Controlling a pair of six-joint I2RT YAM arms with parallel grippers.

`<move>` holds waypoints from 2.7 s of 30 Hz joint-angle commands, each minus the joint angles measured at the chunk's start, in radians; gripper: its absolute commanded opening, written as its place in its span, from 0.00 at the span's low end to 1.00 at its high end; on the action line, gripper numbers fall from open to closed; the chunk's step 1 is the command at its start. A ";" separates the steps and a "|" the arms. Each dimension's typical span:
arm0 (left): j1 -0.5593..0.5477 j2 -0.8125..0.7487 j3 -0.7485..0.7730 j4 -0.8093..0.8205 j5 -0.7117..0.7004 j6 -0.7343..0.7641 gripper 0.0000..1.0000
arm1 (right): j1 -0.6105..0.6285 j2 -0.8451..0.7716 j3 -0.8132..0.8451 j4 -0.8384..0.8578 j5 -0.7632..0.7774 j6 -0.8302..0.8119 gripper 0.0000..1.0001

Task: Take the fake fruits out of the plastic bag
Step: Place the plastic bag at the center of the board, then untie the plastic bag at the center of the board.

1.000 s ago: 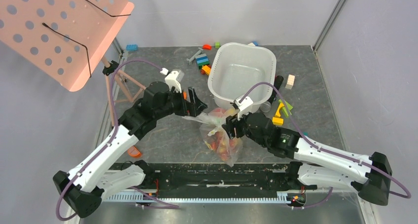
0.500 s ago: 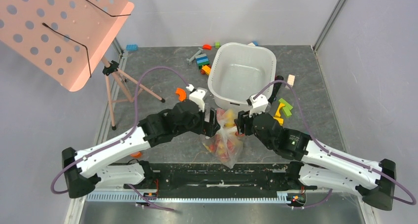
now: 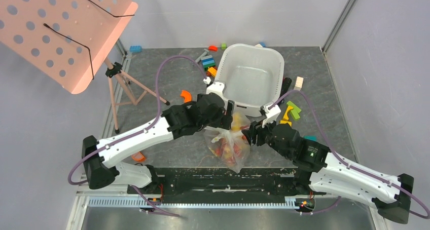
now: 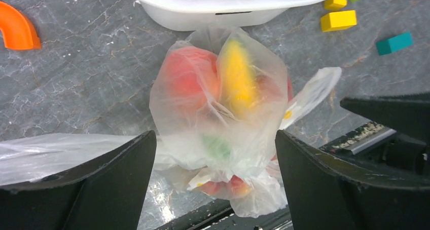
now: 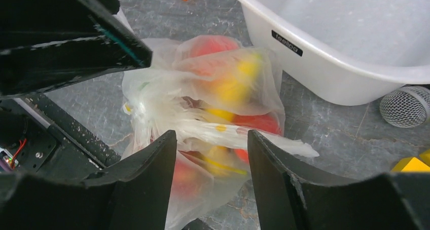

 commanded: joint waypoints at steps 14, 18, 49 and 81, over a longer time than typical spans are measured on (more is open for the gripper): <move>-0.021 0.057 0.049 -0.038 0.066 0.064 0.88 | -0.001 -0.094 -0.059 0.031 -0.039 -0.018 0.57; -0.023 0.022 0.020 -0.004 0.102 0.100 0.90 | 0.000 -0.091 -0.067 0.027 -0.038 -0.015 0.57; -0.023 0.149 0.072 0.010 0.022 0.228 0.65 | 0.000 -0.119 -0.116 0.077 -0.176 -0.047 0.52; -0.023 0.215 0.099 -0.002 0.042 0.162 0.02 | 0.221 0.011 -0.093 0.095 0.117 0.234 0.73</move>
